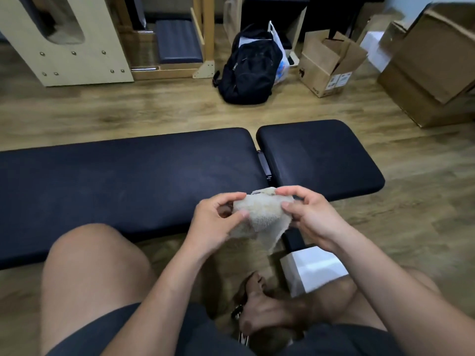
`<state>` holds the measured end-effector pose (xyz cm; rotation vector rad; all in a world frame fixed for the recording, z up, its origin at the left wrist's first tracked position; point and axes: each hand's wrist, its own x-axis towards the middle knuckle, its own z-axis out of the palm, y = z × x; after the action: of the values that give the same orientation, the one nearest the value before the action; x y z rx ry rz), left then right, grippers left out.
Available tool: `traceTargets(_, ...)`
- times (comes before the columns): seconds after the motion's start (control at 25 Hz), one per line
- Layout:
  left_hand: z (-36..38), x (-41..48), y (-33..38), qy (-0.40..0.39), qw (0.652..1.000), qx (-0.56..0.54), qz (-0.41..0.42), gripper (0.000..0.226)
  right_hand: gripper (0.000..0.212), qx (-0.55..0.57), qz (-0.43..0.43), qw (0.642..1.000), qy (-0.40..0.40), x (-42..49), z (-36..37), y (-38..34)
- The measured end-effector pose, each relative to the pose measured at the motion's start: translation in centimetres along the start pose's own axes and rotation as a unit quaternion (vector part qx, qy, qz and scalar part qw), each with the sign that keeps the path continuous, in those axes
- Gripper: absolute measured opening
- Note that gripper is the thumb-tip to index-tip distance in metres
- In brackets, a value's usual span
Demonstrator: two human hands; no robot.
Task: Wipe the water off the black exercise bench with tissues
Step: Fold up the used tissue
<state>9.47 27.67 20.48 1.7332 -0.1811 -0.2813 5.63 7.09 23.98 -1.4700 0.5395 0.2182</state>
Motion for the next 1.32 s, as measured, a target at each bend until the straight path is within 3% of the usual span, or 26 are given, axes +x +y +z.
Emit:
traceTargets(0.08, 0.0, -0.2, 0.2, -0.006, 0.983, 0.159, 0.087, 0.03, 0.026, -0.045, -0.036, 0.998, 0.017, -0.5, -0.5, 0.0)
traceTargets(0.2, 0.1, -0.3, 1.9, 0.008, 0.957, 0.249, 0.149, 0.022, 0.022, -0.098, -0.06, 0.993, 0.014, -1.2, -1.7, -0.7)
traceTargets(0.32, -0.3, 0.2, 4.5, 0.003, 0.95, 0.271, 0.152, 0.01, 0.017, -0.186, -0.083, 0.979, -0.01, -1.6, -2.5, -2.3)
traceTargets(0.4, -0.8, 0.8, 6.3, -0.017, 0.958, 0.251, 0.136, 0.005, 0.024, -0.32, -0.124, 0.939, -0.019, -1.8, -2.7, -3.9)
traceTargets(0.48, -1.4, 1.4, 8.2, -0.076, 0.969, 0.217, 0.089, 0.007, 0.015, -0.434, -0.169, 0.885, -0.005, -1.8, -2.6, -5.6)
traceTargets(0.52, -1.7, 1.7, 9.1, -0.1, 0.975, 0.187, 0.071, 0.01, 0.009, -0.439, -0.187, 0.879, -0.005, -1.8, -2.4, -6.5)
traceTargets(0.6, -2.2, 2.2, 10.5, -0.105, 0.989, 0.093, 0.041, 0.012, 0.003, -0.324, -0.184, 0.928, -0.024, -1.4, -2.2, -8.0)
traceTargets(0.68, -2.4, 2.6, 10.7, -0.101, 0.994, -0.046, -0.016, 0.008, 0.008, -0.121, -0.144, 0.981, -0.052, -1.3, -1.9, -8.6)
traceTargets(0.76, -1.6, 2.5, 9.2, -0.158, 0.972, -0.142, -0.103, 0.019, 0.02, 0.017, -0.097, 0.993, -0.063, -1.1, -1.4, -7.8)
traceTargets(0.84, -0.2, 1.3, 6.5, -0.207, 0.943, -0.177, -0.191, 0.035, 0.024, 0.018, -0.063, 0.997, -0.028, -0.7, -1.1, -6.2)
traceTargets(0.88, 0.5, 0.7, 5.4, -0.206, 0.938, -0.184, -0.207, 0.031, 0.025, 0.004, -0.048, 0.999, -0.004, -0.4, -1.3, -5.3)
traceTargets(0.96, 1.5, 0.1, 3.9, -0.173, 0.942, -0.205, -0.202, 0.033, 0.028, 0.012, -0.013, 0.999, 0.028, 0.1, -1.9, -3.5)
traceTargets(1.04, 2.0, -0.4, 3.4, -0.124, 0.947, -0.221, -0.198, 0.051, 0.035, 0.044, 0.038, 0.998, 0.004, 0.1, -2.7, -1.3)
traceTargets(1.12, 2.1, -0.5, 2.6, -0.095, 0.963, -0.178, -0.179, 0.061, 0.048, 0.034, 0.08, 0.996, -0.024, -0.1, -3.7, 0.8)
traceTargets(1.2, 2.1, -0.8, 2.0, -0.119, 0.978, -0.072, -0.153, 0.054, 0.07, 0.015, 0.075, 0.997, -0.029, -0.6, -4.3, 1.9)
traceTargets(1.32, 2.4, -1.1, 1.4, -0.151, 0.971, 0.154, -0.105, 0.047, 0.063, -0.084, 0.021, 0.996, -0.034, -0.8, -4.8, 2.7)
